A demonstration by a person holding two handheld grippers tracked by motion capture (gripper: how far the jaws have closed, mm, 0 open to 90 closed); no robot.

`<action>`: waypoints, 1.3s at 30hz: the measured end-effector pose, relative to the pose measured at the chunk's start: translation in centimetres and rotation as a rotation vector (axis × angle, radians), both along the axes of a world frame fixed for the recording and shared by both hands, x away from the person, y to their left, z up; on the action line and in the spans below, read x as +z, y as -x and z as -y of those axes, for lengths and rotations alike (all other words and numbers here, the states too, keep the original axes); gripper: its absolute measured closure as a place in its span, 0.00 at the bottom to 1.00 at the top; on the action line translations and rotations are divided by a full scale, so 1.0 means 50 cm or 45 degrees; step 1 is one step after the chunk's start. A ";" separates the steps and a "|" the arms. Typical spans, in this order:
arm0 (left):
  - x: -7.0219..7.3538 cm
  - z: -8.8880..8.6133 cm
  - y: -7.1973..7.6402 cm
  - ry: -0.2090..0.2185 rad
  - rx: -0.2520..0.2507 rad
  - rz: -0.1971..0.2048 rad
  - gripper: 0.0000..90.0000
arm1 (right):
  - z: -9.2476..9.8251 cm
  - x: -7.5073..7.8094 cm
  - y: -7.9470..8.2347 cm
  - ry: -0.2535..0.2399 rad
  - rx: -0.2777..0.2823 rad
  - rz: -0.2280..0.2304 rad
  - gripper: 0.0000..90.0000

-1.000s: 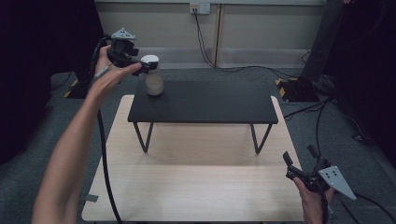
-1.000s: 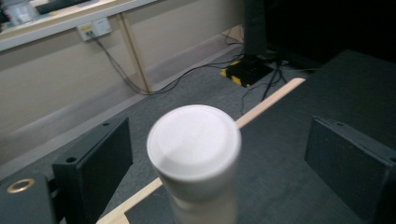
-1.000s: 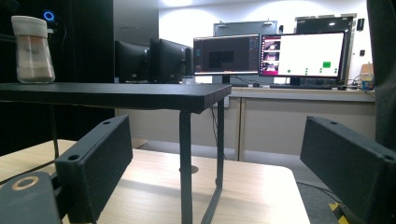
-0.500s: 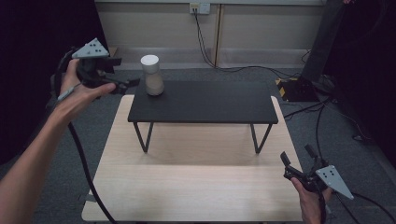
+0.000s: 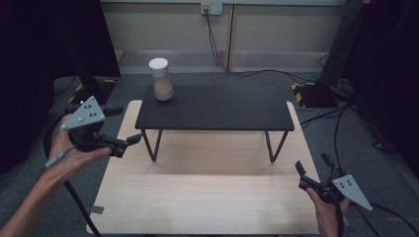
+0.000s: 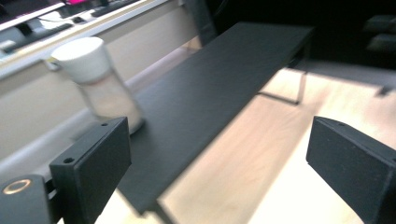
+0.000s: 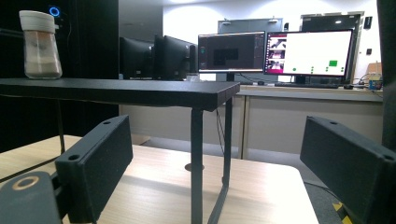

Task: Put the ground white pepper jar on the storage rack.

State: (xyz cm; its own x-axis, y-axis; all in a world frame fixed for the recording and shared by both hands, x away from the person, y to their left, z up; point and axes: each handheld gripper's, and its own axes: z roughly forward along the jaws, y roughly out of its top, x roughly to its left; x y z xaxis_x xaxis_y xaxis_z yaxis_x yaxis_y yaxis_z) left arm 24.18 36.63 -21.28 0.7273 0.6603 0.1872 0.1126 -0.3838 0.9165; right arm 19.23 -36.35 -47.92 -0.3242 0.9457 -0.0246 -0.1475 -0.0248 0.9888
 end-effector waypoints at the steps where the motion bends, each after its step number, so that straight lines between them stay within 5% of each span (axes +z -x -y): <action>1: 0.000 0.000 0.000 0.000 0.000 0.000 0.07 | 0.000 0.000 0.000 0.000 0.000 0.001 0.10; 9: -0.096 -0.020 0.045 0.089 0.022 -0.055 0.07 | 0.000 -0.001 0.000 0.002 -0.003 -0.002 0.10; 14: -0.129 -0.019 0.051 0.068 0.052 -0.076 0.08 | -0.002 -0.001 -0.001 0.002 0.001 -0.004 0.10; 28: -0.129 -0.024 0.046 0.091 0.039 -0.081 0.08 | -0.003 -0.002 -0.001 -0.004 -0.004 -0.011 0.10; 39: -0.125 -0.018 0.044 0.047 0.040 -0.066 0.08 | -0.005 0.000 0.007 -0.003 -0.011 -0.003 0.10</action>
State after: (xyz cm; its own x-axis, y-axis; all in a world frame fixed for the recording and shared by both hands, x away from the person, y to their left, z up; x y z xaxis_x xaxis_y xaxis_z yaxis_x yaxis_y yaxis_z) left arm 21.96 37.54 -27.52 0.7142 0.6887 0.1249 0.1715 -0.3452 0.9227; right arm 18.88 -36.10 -47.94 -0.3161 0.9485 -0.0219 -0.1453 -0.0256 0.9891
